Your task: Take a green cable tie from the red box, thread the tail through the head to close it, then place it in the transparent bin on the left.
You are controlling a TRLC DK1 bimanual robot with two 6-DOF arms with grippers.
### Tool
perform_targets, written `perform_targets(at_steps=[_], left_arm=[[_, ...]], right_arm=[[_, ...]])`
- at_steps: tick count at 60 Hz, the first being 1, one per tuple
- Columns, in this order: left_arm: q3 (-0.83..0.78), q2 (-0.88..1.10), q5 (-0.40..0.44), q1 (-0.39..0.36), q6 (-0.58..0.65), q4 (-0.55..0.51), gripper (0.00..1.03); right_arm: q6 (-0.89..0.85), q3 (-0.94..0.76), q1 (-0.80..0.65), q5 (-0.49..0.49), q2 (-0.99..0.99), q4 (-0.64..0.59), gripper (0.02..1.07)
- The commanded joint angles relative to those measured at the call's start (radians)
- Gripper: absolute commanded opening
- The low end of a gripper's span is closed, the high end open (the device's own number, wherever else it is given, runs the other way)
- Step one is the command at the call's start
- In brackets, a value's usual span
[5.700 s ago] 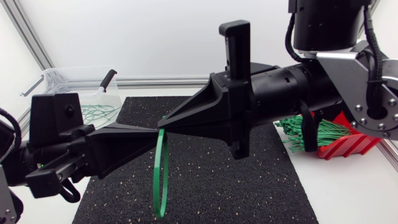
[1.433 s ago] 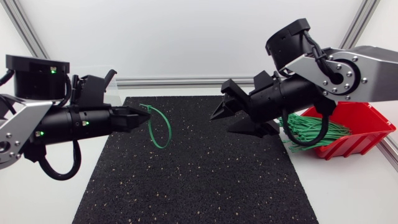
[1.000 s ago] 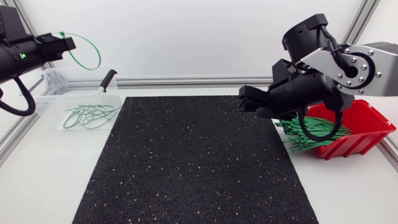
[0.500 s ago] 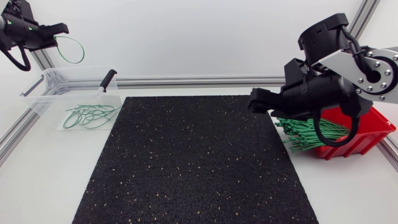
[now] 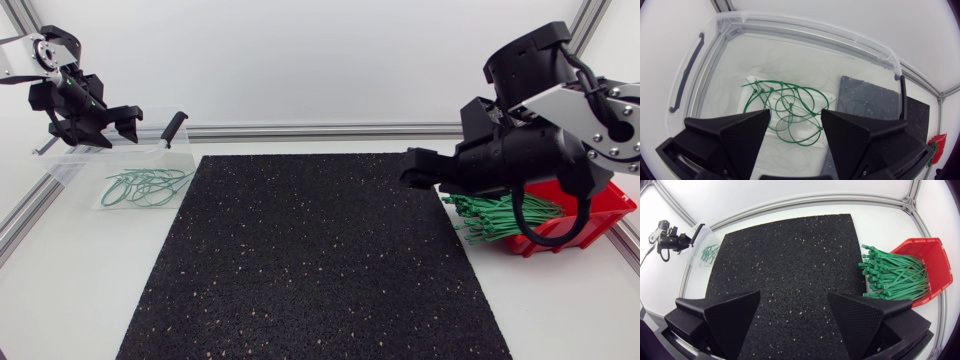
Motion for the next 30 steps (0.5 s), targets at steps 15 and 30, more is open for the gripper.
perform_targets(at_steps=[15,30], left_arm=[[-0.324,-0.407,0.005,-0.042,0.004,0.251,0.99],[-0.657,-0.671,0.005,-0.096,0.013,0.482,0.99]], right_arm=[[-0.114,-0.050,-0.098,0.024,-0.074,0.019,1.02],[-0.295,-0.136,-0.250,0.080,-0.163,0.165,1.02]])
